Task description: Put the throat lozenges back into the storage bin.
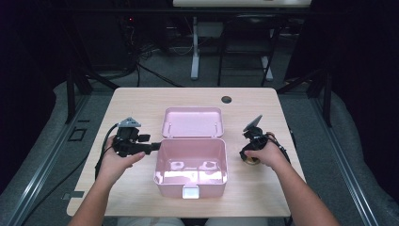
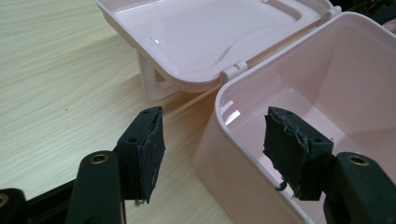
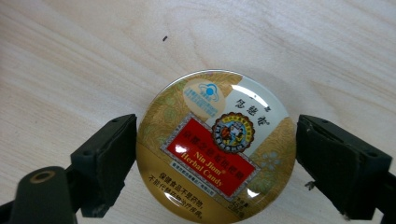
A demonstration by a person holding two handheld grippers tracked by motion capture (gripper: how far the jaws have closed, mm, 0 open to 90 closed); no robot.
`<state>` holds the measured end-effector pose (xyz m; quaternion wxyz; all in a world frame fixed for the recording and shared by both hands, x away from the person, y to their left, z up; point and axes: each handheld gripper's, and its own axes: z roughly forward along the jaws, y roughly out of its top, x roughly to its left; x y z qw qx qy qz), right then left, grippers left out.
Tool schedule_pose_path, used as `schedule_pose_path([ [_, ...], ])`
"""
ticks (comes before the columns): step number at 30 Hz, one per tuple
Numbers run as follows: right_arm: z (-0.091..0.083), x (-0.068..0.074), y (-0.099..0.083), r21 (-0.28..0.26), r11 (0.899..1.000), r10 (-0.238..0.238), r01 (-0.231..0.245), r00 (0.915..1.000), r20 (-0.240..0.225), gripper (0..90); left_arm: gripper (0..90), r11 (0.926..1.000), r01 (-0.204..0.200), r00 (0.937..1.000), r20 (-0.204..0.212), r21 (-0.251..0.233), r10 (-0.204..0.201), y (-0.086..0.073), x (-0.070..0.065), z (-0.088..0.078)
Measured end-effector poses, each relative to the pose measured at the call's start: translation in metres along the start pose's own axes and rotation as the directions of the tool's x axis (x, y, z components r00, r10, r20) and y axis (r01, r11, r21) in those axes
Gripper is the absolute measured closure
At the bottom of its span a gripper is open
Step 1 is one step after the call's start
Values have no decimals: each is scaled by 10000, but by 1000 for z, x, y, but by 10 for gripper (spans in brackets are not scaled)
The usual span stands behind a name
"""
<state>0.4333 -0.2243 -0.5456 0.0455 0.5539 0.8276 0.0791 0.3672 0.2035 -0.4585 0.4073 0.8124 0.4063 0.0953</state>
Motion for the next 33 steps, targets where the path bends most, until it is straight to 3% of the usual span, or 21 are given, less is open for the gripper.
schedule_pose_path([
  [15,7,-2,-1,274,9996,62,-58,9999,-143,182,378,10000,40,10000,15,55,-40,0,0,0],
  [33,-1,2,0,343,9994,-5,8,10000,-81,195,378,9999,119,9999,15,29,-119,-1,0,1],
])
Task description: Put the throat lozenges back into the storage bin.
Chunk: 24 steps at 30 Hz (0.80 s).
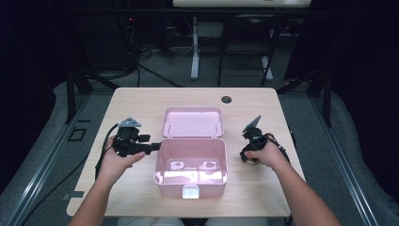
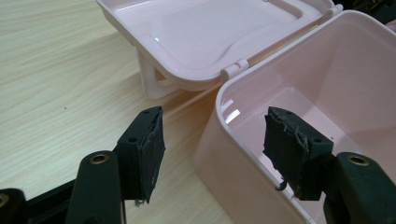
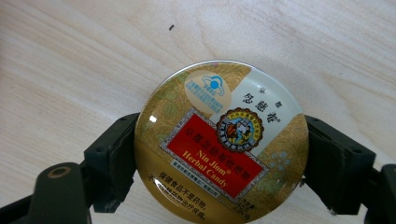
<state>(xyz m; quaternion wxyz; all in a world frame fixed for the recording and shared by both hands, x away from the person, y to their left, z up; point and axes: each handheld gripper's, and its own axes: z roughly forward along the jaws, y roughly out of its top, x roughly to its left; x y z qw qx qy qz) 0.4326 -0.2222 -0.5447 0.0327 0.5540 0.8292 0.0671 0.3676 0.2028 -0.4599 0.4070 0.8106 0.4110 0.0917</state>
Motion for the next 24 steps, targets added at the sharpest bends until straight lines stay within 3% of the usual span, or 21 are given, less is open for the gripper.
schedule_pose_path([
  [24,-35,9,1,-89,9977,-671,671,9977,40,196,379,10000,5,10000,7,-1,-5,0,1,0],
])
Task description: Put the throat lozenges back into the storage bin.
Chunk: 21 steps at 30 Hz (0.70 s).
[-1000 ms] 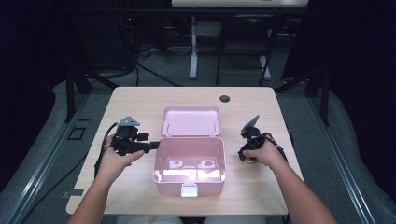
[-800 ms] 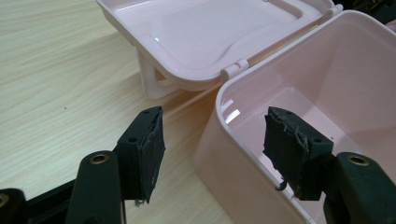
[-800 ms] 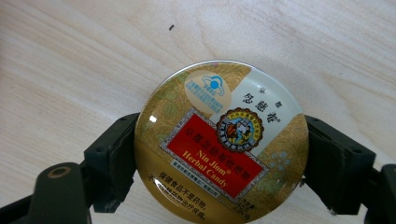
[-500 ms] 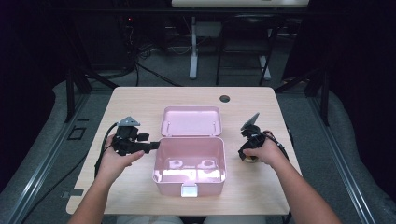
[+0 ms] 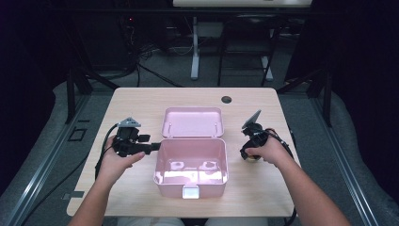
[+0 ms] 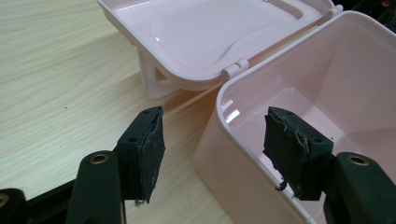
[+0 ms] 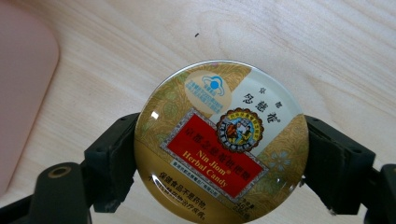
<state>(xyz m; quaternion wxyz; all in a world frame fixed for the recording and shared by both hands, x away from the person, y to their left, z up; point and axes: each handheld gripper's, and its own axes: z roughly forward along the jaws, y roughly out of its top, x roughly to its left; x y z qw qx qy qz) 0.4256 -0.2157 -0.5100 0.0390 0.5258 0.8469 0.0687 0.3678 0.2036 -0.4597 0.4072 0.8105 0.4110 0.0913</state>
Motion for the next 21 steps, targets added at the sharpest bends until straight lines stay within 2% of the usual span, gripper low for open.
schedule_pose_path([
  [2,-3,2,0,26,10000,27,-27,10000,25,196,378,10000,0,10000,-16,0,0,0,0,0],
  [16,-32,16,4,-18,9981,-609,609,9981,44,196,378,10000,-31,10000,3,38,31,0,0,-1],
  [17,-35,17,5,2,9970,-770,770,9970,47,196,378,10000,-70,10000,-3,41,70,0,1,-1],
  [21,-43,20,6,-60,9964,-845,845,9964,-9,196,379,10000,-57,10000,-7,31,57,0,1,-1],
])
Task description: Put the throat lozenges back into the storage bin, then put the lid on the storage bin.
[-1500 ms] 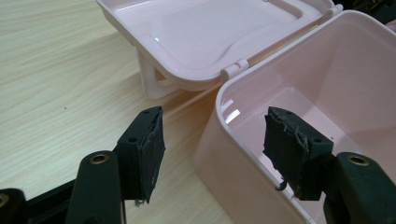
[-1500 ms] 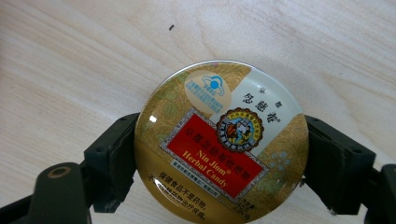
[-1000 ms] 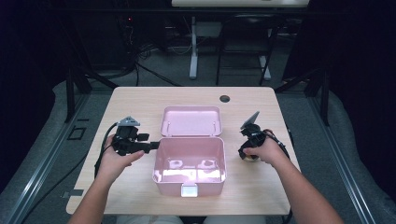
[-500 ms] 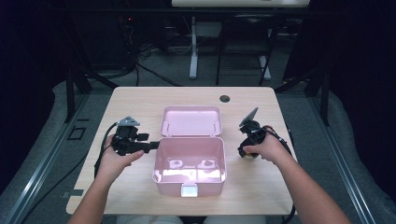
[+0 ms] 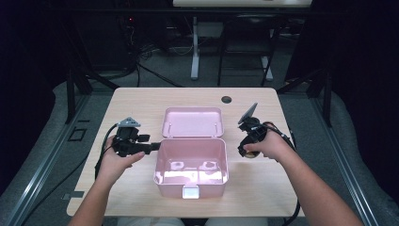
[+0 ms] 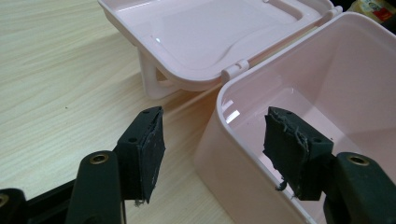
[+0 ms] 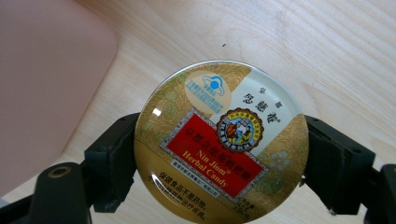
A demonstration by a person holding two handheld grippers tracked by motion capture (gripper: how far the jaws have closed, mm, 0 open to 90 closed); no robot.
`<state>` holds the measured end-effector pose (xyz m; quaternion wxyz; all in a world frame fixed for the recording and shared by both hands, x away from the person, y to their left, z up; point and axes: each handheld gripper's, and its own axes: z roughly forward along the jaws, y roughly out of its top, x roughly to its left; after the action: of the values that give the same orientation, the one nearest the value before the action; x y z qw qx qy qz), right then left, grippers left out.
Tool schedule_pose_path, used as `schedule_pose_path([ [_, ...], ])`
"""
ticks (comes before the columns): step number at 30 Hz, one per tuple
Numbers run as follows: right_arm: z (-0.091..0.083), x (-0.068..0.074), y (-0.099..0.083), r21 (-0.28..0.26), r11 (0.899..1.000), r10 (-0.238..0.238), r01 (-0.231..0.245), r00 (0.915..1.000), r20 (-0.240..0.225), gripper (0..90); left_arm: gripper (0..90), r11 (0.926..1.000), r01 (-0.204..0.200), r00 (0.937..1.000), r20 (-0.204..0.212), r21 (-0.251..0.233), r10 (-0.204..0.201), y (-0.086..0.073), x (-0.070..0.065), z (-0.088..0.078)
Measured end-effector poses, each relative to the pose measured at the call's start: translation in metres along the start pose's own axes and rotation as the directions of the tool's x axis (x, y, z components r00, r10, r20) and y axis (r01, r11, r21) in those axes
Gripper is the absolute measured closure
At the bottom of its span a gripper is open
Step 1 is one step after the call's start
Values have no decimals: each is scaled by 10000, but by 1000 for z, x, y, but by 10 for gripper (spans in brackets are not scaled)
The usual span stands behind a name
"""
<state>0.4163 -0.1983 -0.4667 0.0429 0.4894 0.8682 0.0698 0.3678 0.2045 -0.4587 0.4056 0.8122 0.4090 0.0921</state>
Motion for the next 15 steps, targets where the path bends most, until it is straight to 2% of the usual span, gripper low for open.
schedule_pose_path([
  [15,-35,12,7,-83,9989,-458,456,9986,-254,197,379,10000,-7,10000,6,-44,7,0,0,-1],
])
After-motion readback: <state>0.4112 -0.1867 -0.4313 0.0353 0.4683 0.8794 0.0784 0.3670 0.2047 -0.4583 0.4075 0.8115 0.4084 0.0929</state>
